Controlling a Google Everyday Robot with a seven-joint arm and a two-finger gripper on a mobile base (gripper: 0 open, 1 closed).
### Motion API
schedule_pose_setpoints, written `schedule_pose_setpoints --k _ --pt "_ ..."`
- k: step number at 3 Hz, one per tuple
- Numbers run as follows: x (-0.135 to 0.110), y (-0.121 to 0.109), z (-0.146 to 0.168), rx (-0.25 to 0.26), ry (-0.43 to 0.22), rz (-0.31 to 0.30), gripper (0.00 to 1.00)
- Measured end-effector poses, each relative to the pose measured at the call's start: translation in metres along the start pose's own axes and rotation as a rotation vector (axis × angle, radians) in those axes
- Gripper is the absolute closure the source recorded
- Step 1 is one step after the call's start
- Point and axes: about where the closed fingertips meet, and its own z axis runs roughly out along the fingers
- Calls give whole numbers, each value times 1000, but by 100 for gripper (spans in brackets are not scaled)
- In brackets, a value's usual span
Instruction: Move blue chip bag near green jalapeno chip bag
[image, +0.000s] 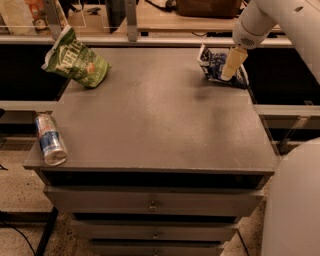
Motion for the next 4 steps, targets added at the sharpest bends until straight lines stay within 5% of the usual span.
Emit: schedule_pose_setpoints --k 1,4 --pt "-1 8 25 -40 -24 28 0" --pt "-19 39 68 -173 -92 23 64"
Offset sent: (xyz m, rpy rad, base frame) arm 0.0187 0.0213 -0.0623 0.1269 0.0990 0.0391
